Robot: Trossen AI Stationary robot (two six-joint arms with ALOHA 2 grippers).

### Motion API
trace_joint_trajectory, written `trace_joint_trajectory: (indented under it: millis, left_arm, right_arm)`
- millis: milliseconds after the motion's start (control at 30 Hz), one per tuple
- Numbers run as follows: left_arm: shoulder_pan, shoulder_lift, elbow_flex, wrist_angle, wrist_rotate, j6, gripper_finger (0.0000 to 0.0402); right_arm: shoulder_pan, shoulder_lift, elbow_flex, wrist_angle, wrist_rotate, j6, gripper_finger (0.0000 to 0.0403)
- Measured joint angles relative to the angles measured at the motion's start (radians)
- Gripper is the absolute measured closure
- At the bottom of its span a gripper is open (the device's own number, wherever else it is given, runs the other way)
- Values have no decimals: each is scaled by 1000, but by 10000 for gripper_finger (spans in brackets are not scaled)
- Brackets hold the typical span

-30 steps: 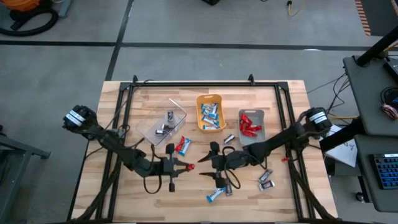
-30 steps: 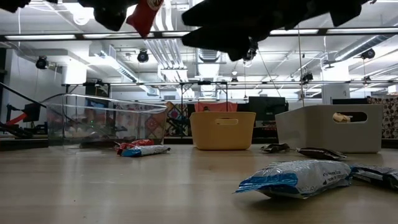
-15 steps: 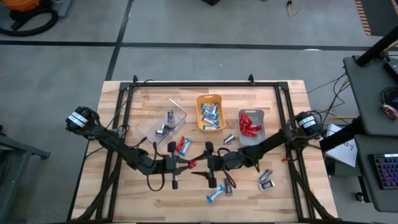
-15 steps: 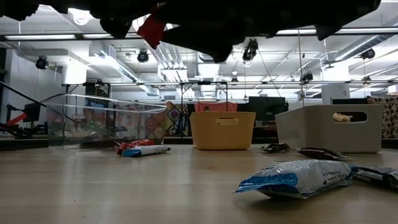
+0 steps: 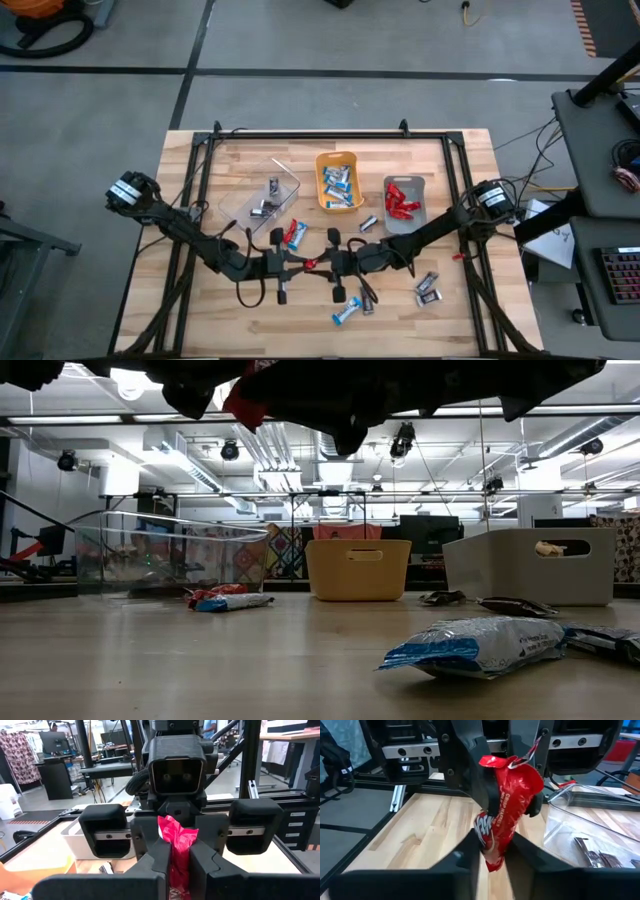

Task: Organize candy in baskets
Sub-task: Put the red chocolate into the gray bin

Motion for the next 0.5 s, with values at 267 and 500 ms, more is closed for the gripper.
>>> trace_joint_trajectory:
  millis: [267,500]
  left_arm:
    - [0,0,1,1,-3,-27,350]
    - [0,-3,4,-4,-66,-32,293]
  right_arm:
    - [0,0,0,-6,-3,-13,375]
    - [-4,-52,0,-199,-2,39,372]
